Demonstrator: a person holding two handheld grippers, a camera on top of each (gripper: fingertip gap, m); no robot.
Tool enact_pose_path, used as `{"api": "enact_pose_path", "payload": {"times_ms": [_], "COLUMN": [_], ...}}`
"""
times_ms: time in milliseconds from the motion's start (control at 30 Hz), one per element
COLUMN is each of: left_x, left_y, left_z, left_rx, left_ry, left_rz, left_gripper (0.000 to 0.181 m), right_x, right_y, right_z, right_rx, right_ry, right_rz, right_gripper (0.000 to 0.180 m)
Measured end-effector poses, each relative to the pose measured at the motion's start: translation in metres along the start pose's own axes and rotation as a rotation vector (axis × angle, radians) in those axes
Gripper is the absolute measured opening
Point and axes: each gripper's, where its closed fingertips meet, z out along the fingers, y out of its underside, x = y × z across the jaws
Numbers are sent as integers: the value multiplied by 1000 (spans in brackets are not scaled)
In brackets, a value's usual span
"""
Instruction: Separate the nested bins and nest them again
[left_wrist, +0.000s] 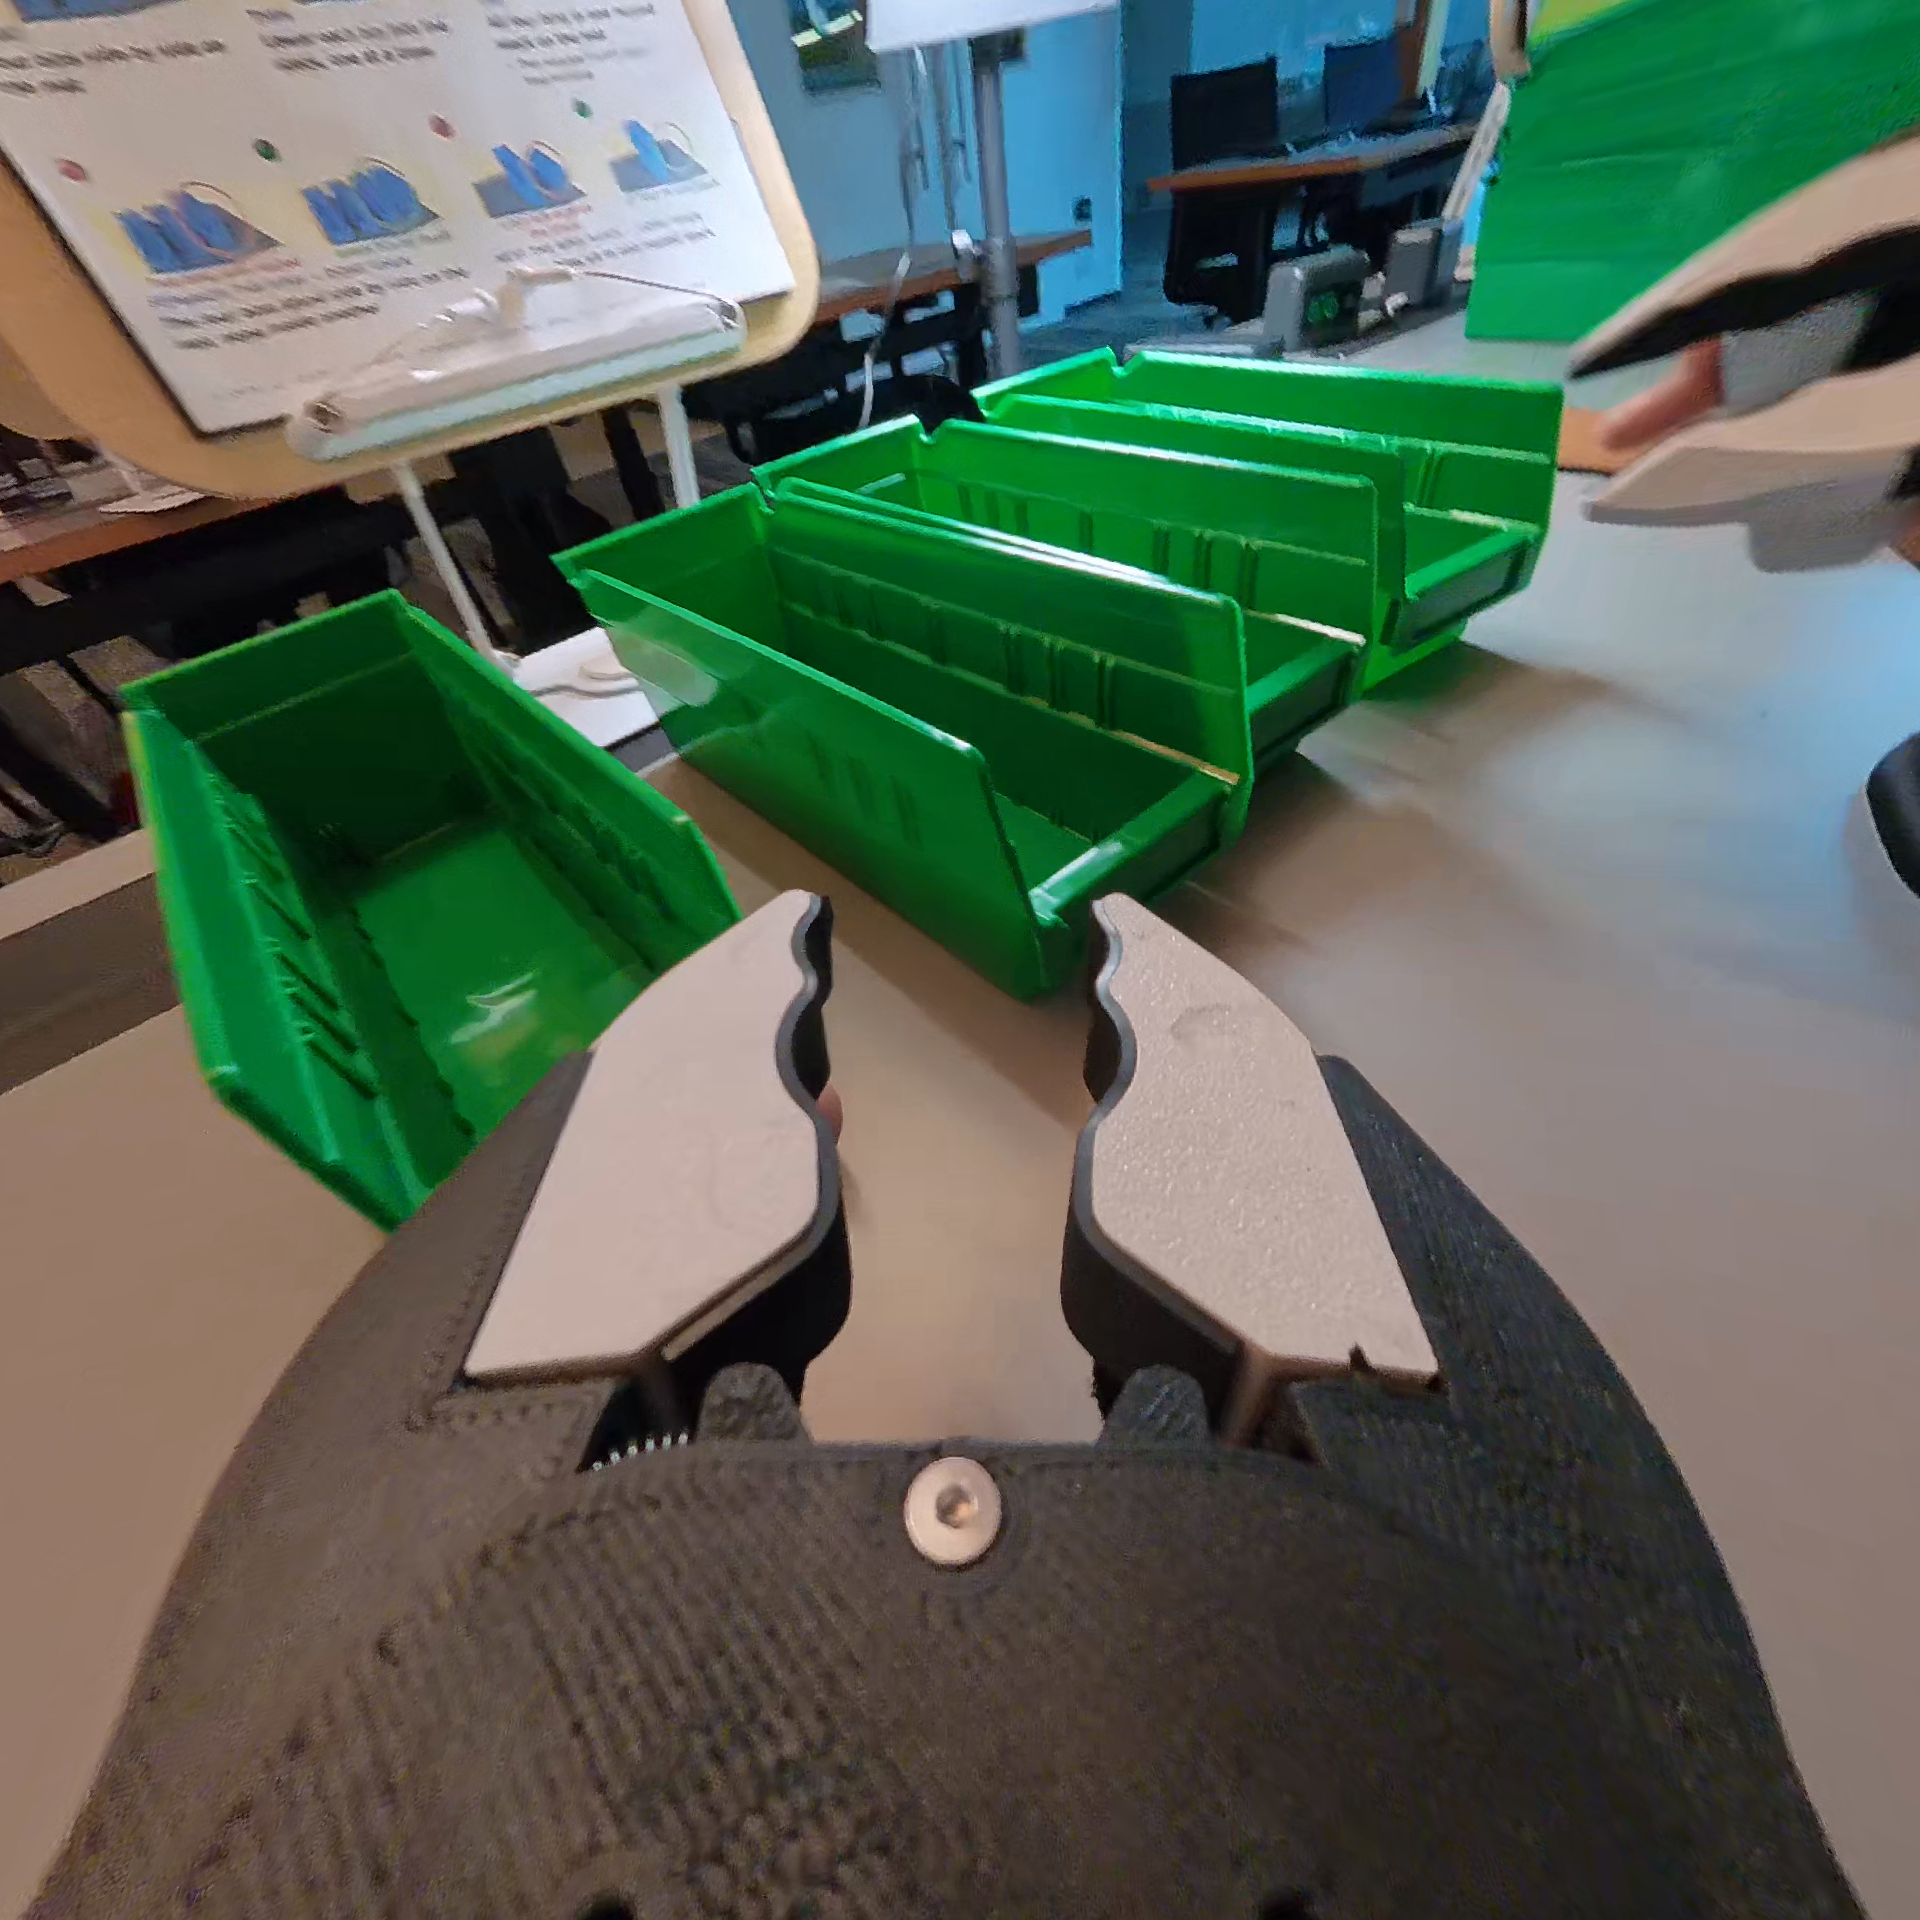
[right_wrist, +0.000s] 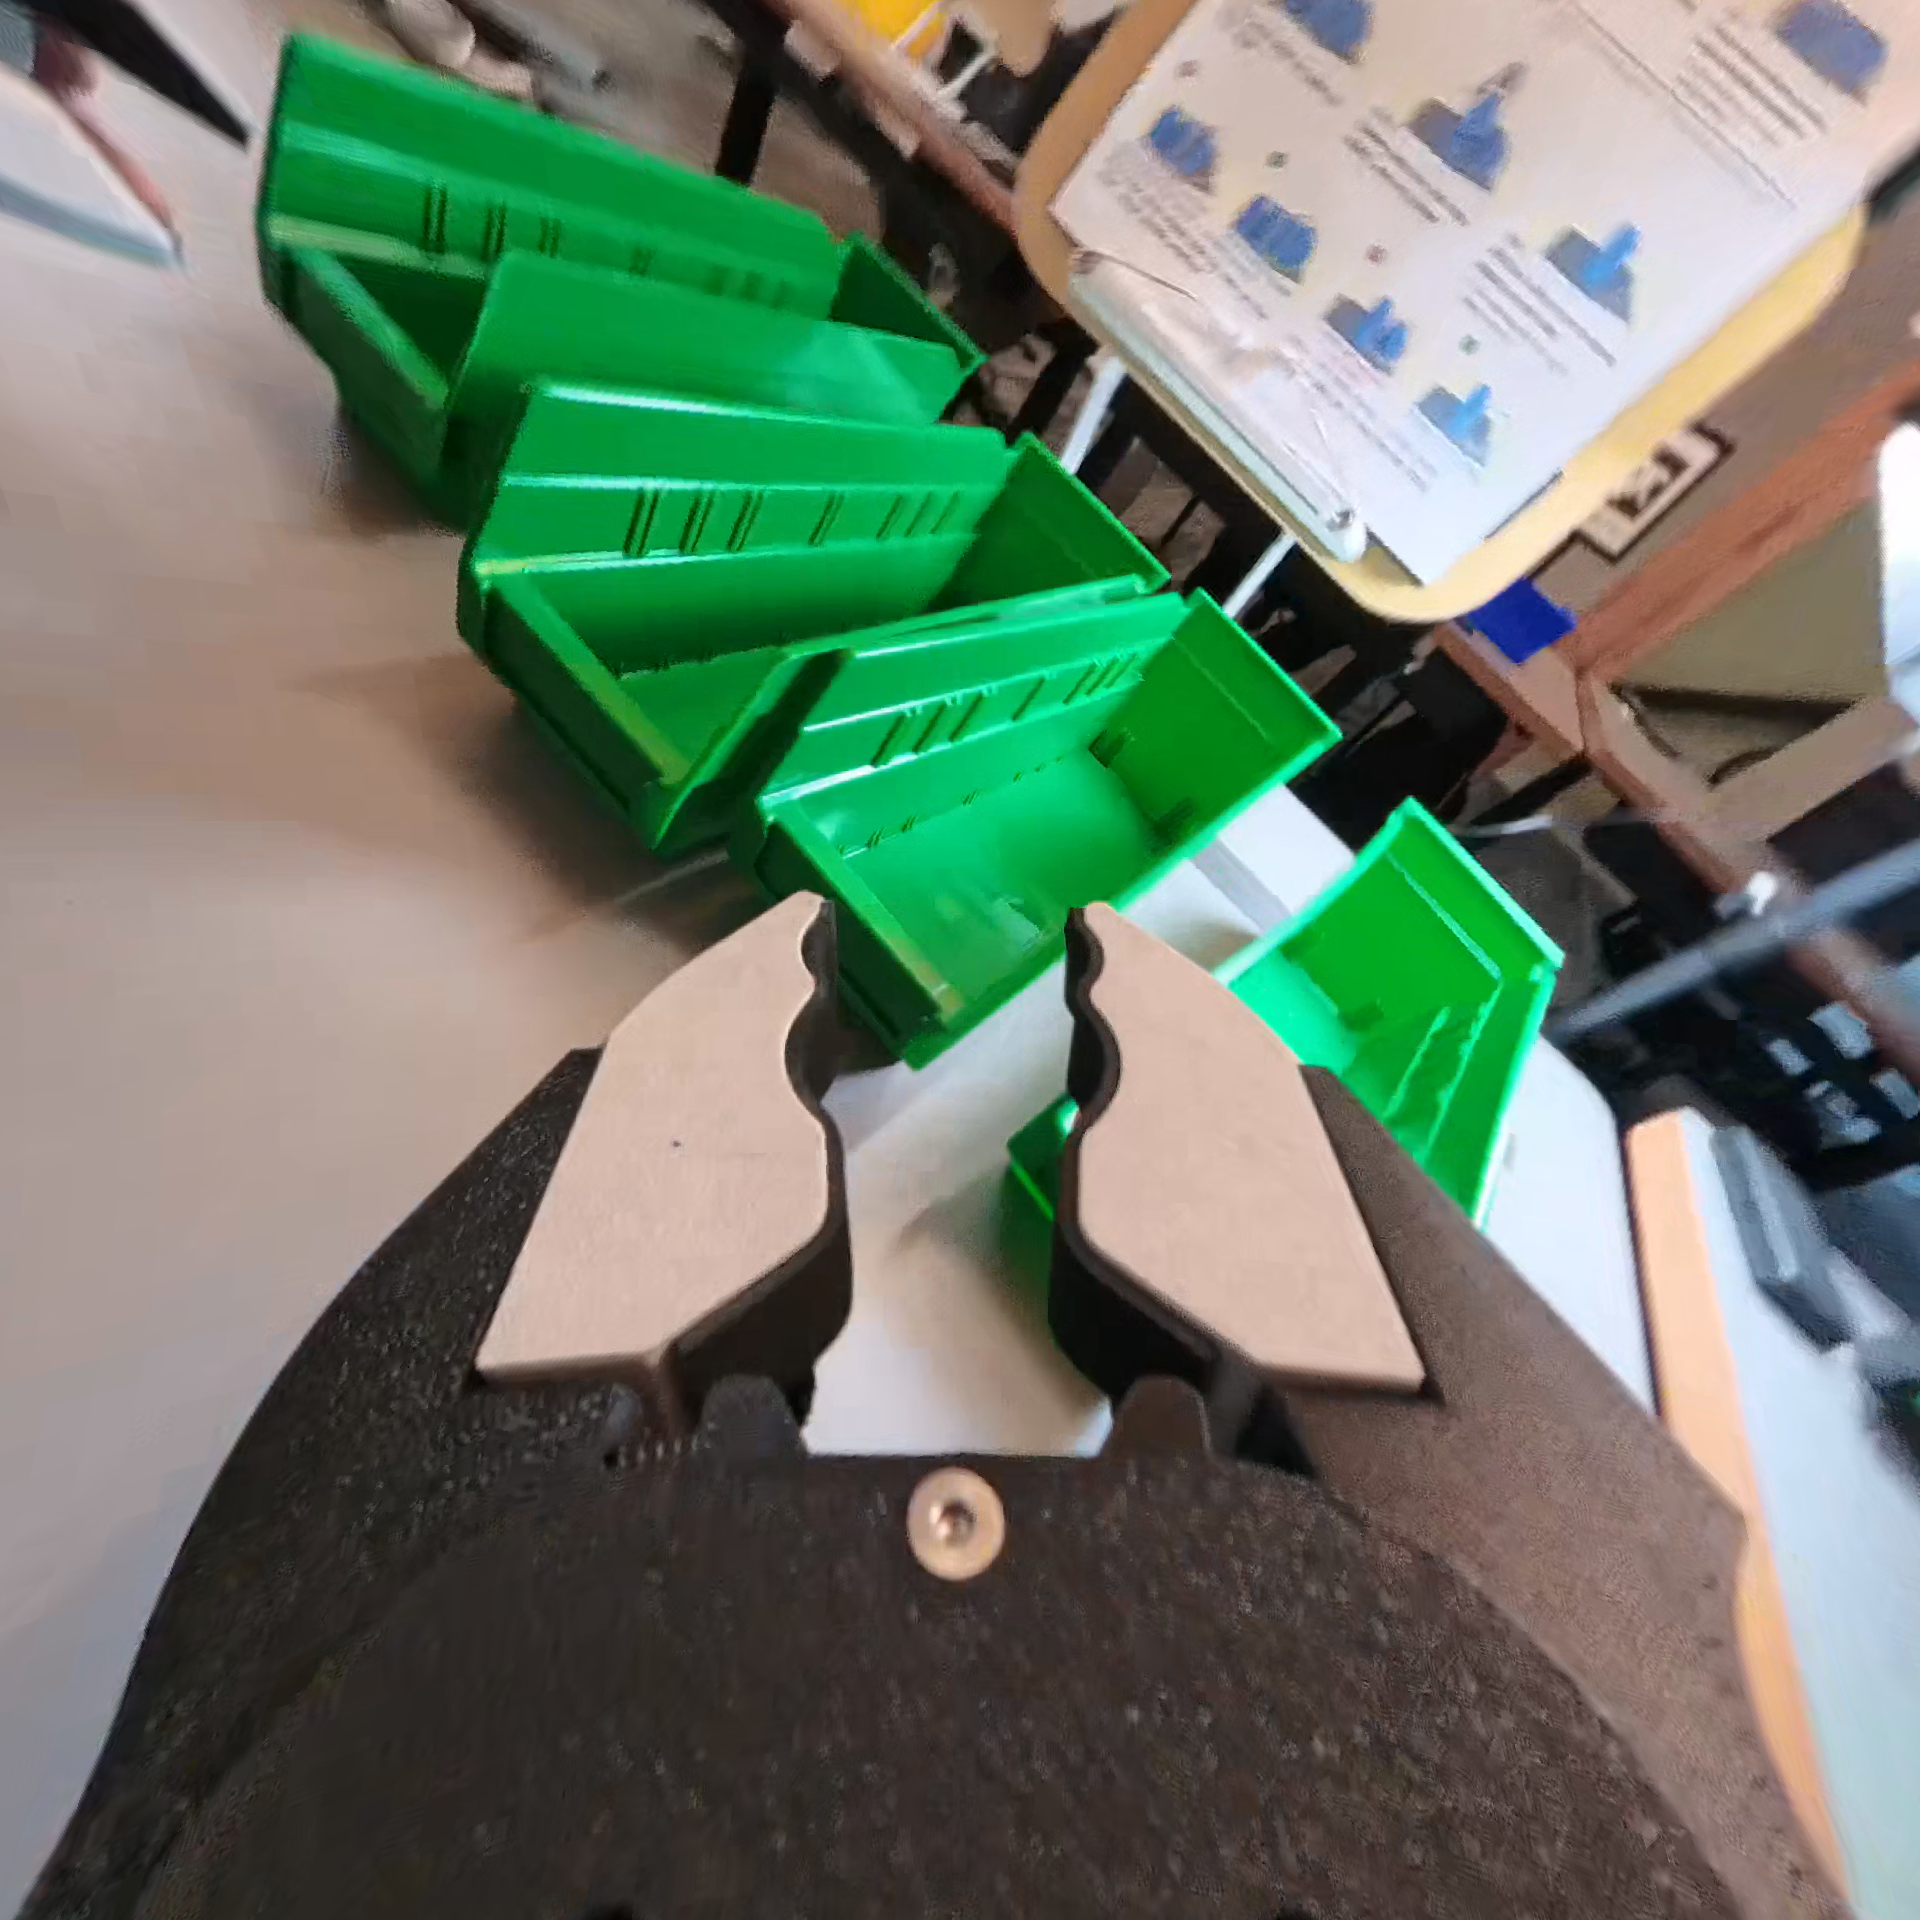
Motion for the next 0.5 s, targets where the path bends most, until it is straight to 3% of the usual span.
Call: {"api": "enact_pose_path", "payload": {"times_ms": [200,367,500], "left_x": [-26,-44,-60], "left_y": [-3,12,24], "left_z": [-23,-38,-46], "left_rx": [31,-21,-63], "left_ry": [-90,-169,-236], "left_rz": [-29,5,74], "left_gripper": [45,46,47], "right_x": [22,34,47], "right_y": [40,76,79], "right_z": [-40,-49,-50], "right_rx": [14,-2,24], "right_ry": [102,203,248], "right_rz": [300,400,439], "right_gripper": [57,63,64]}}
